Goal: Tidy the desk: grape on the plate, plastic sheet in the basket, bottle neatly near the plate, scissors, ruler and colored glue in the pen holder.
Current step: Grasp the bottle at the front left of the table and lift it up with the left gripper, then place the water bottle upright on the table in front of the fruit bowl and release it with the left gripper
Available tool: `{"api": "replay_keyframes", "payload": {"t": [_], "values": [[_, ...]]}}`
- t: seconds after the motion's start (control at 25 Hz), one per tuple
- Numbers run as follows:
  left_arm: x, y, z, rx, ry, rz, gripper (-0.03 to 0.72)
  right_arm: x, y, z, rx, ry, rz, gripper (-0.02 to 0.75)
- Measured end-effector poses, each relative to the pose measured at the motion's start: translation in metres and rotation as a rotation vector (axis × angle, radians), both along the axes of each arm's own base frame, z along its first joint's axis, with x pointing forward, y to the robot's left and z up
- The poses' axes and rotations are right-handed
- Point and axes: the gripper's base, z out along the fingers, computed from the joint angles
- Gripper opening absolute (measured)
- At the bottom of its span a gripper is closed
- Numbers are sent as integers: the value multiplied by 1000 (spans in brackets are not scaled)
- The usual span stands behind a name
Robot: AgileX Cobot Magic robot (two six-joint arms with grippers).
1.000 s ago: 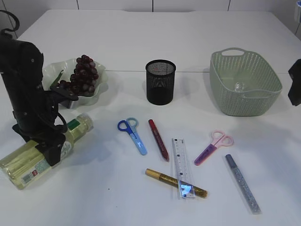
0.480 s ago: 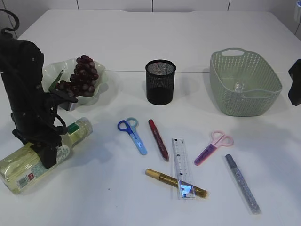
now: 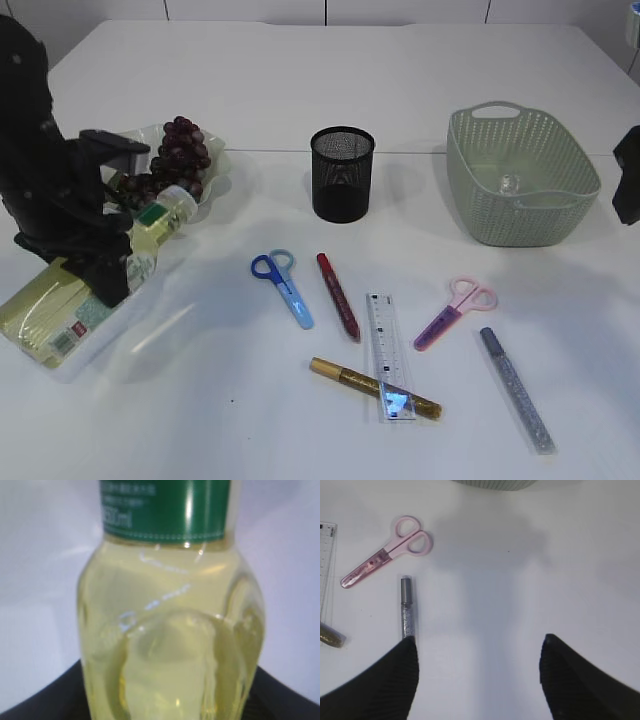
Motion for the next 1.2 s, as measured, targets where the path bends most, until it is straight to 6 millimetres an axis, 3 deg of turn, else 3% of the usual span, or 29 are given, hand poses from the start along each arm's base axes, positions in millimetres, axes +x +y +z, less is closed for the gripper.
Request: {"api": "replay_keyframes", "payload": {"t": [0.16, 0.28, 0.52, 0.72, 0.96, 1.2], "values": [[-15, -2, 35, -113, -126, 47, 438, 0, 0, 0, 0, 0, 0, 583], [-37, 2, 53, -171, -227, 63, 438, 0, 0, 0, 0, 0, 0, 583], [-89, 16, 53, -227, -381, 64, 438, 0, 0, 0, 0, 0, 0, 583], [-118, 22, 51, -334, -581, 137, 438, -1, 0, 0, -2, 8, 1, 583], [-125, 25, 55, -377, -899, 207, 438, -2, 0, -1, -4, 22, 0, 583], [-125, 15, 60, -415, -1038, 211, 438, -2, 0, -1, -5, 24, -1, 583]]}}
